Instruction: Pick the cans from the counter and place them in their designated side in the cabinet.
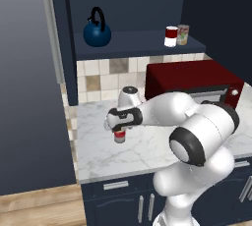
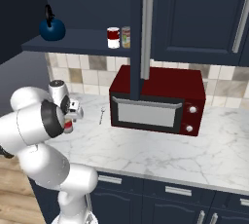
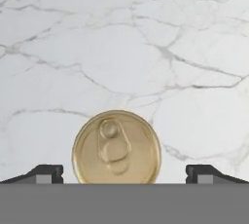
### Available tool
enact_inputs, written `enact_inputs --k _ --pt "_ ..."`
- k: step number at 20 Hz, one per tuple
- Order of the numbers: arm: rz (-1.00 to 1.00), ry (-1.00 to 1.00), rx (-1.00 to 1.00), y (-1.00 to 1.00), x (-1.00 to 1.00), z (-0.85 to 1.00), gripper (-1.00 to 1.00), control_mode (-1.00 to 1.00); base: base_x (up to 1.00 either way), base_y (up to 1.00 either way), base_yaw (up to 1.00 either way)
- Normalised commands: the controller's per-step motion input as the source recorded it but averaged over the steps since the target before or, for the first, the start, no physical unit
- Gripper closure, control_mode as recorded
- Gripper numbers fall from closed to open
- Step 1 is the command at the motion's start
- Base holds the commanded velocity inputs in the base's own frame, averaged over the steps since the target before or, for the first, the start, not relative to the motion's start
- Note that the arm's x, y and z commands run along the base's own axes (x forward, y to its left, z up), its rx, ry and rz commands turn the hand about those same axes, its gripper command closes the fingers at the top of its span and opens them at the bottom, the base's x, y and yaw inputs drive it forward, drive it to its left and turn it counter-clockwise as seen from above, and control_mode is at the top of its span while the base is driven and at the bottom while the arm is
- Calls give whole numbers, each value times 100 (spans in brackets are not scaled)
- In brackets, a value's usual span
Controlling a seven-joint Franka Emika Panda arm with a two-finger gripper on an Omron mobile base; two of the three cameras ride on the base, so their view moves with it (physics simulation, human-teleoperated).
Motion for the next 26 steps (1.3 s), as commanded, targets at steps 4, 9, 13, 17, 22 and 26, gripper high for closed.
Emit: enact_inputs --k 4,9,13,17,22,26 --pt "0 3 -2 4 17 -22 -100 -100 0 0 0" --pt "0 4 -1 6 19 -23 -100 -100 0 0 0" --pt "0 6 -2 9 14 -33 100 -100 0 0 0" --pt "0 2 -1 4 3 -19 100 -100 0 0 0" --pt "0 -1 0 0 -12 4 100 -100 0 0 0" --pt "0 -5 0 -3 -19 29 100 -100 0 0 0"
